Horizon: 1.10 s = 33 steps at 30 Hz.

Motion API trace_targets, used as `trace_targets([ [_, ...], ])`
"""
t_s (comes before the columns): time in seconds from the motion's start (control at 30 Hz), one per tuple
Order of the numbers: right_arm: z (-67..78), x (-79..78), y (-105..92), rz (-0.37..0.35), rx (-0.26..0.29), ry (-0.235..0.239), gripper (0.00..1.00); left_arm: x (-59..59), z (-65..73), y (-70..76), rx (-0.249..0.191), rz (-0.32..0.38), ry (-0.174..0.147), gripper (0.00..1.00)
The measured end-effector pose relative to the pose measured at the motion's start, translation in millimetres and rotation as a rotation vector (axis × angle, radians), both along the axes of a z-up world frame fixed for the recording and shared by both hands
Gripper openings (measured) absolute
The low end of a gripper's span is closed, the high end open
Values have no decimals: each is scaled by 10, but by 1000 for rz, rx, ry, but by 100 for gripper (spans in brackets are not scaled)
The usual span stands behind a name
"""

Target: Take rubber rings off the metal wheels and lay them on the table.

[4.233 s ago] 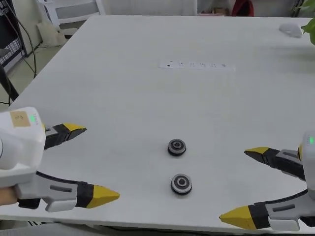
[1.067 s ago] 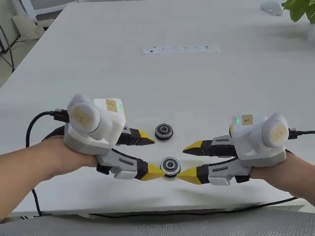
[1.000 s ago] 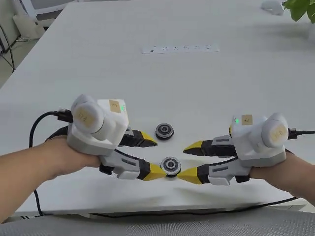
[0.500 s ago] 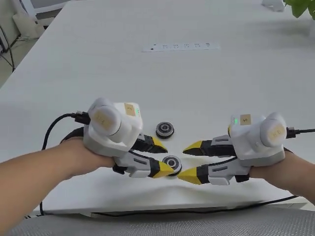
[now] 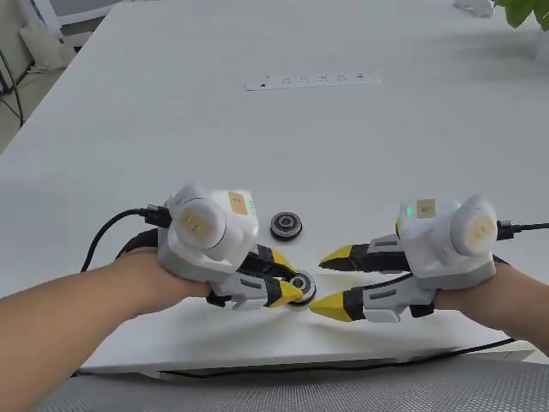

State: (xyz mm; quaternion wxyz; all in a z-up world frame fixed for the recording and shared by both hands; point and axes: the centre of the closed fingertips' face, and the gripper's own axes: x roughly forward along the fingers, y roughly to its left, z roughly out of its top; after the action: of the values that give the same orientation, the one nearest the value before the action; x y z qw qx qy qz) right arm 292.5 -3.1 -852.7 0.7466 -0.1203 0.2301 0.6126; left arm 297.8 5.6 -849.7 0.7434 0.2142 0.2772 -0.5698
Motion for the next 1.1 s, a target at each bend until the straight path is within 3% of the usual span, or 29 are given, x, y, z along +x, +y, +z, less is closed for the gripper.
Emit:
trace_targets([
  [0.23,-6,-6,28,11,-1,-1,35,6,-1,0,6,-9,-33,14],
  [1.1,-124,8,120,16,-6,55,24,18,-2,-7,-5,11,-33,13],
])
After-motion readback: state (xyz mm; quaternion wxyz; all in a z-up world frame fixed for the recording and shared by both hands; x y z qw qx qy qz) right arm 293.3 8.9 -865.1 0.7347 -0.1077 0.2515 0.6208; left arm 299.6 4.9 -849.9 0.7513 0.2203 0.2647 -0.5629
